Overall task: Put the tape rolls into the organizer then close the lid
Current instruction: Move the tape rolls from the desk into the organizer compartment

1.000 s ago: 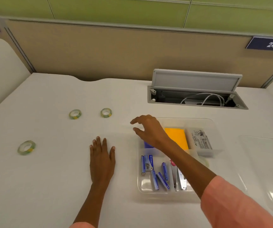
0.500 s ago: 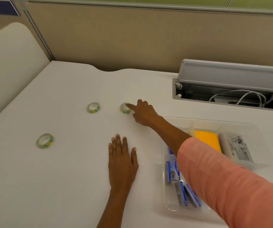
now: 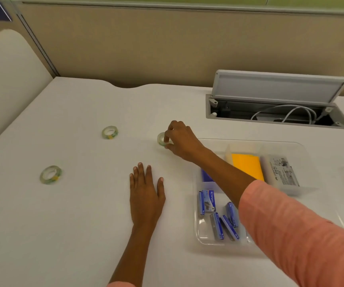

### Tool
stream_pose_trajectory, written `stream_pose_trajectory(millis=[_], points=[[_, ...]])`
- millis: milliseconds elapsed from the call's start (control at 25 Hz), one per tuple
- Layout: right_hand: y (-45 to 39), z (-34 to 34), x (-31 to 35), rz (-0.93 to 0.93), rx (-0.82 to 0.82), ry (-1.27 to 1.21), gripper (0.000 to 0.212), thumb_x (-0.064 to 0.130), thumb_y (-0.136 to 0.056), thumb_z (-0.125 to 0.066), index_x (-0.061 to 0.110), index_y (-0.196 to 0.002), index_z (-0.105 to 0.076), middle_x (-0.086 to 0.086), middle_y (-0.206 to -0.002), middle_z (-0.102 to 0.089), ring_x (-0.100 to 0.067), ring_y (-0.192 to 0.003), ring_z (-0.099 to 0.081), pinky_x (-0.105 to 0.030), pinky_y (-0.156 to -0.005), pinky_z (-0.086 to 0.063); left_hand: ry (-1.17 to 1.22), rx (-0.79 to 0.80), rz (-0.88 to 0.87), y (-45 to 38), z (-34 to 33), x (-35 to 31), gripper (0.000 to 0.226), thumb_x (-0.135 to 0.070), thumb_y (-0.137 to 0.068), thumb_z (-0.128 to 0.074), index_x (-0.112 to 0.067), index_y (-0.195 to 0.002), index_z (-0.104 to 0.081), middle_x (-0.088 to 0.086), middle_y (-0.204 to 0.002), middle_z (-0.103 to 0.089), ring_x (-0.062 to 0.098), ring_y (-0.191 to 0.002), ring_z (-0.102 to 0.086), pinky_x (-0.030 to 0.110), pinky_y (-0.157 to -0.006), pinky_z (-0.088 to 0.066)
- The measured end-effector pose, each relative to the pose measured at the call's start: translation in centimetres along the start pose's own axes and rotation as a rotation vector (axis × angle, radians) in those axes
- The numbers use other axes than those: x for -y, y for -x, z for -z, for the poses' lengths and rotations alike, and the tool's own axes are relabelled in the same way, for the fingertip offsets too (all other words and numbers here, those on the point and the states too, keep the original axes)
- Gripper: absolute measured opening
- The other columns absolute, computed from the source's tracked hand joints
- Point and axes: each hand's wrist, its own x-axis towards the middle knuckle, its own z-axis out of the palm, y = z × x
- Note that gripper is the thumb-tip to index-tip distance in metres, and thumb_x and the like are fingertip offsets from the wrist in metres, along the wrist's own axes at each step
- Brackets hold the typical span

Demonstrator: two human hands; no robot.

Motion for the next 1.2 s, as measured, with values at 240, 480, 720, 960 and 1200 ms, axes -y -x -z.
stream_pose_trajectory(millis=[240,480,720,960,1200], points=[[9.5,7.0,-1.5,-0.113,-0.147,-0.303,0.021,0.015,-0.081,-0.067,0.009,-0.101,-0.062,-0.013,-0.117,-0.06,-0.025,-0.1,-0.054,-0.031,-0.086,-0.045,0.118,0.094,0.036,-0.4,2.9,-2.9,0.053,-0.031,-0.095,-0.035,-0.008,-0.141,-0.021,0.021,-0.149,-0.027,0.033,-0.141,-0.017,0.044,-0.118,-0.008],[22.7,12.8,-7.9,-0.42,-0.213,-0.278,0.02,0.01,-0.069,-0.078,0.011,-0.088,-0.071,-0.01,-0.112,-0.061,-0.018,-0.078,-0.058,-0.007,-0.062,-0.044,0.356,0.13,-0.143,4.6,3.5,-11.7,0.053,-0.036,-0.094,-0.034,-0.02,-0.142,-0.019,0.009,-0.155,-0.017,0.024,-0.144,-0.003,0.039,-0.117,-0.007],[32.1,12.4,-10.6,-0.609,-0.139,-0.281,0.022,0.011,-0.06,-0.084,0.018,-0.078,-0.074,-0.005,-0.101,-0.066,-0.021,-0.073,-0.061,-0.014,-0.068,-0.048,0.248,0.219,-0.195,7.4,0.8,-13.7,0.06,-0.046,-0.088,-0.032,-0.022,-0.142,-0.018,0.012,-0.156,-0.009,0.029,-0.144,0.0,0.036,-0.115,-0.006],[32.1,11.1,-10.6,-0.624,0.009,-0.221,0.02,0.012,-0.062,-0.083,0.012,-0.08,-0.074,-0.007,-0.099,-0.063,-0.02,-0.068,-0.059,-0.032,-0.072,-0.049,0.112,0.248,-0.267,7.8,0.1,-13.5,0.062,-0.048,-0.089,-0.03,-0.022,-0.143,-0.015,0.01,-0.156,-0.008,0.026,-0.144,0.0,0.039,-0.116,-0.011],[30.9,9.5,-10.3,-0.575,0.182,-0.195,0.016,0.016,-0.071,-0.076,0.011,-0.086,-0.072,-0.008,-0.093,-0.061,-0.023,-0.083,-0.059,-0.033,-0.074,-0.047,0.075,0.27,-0.276,7.8,-0.5,-13.0,0.067,-0.052,-0.086,-0.03,-0.024,-0.144,-0.011,0.006,-0.157,-0.005,0.025,-0.144,0.001,0.04,-0.115,-0.01]])
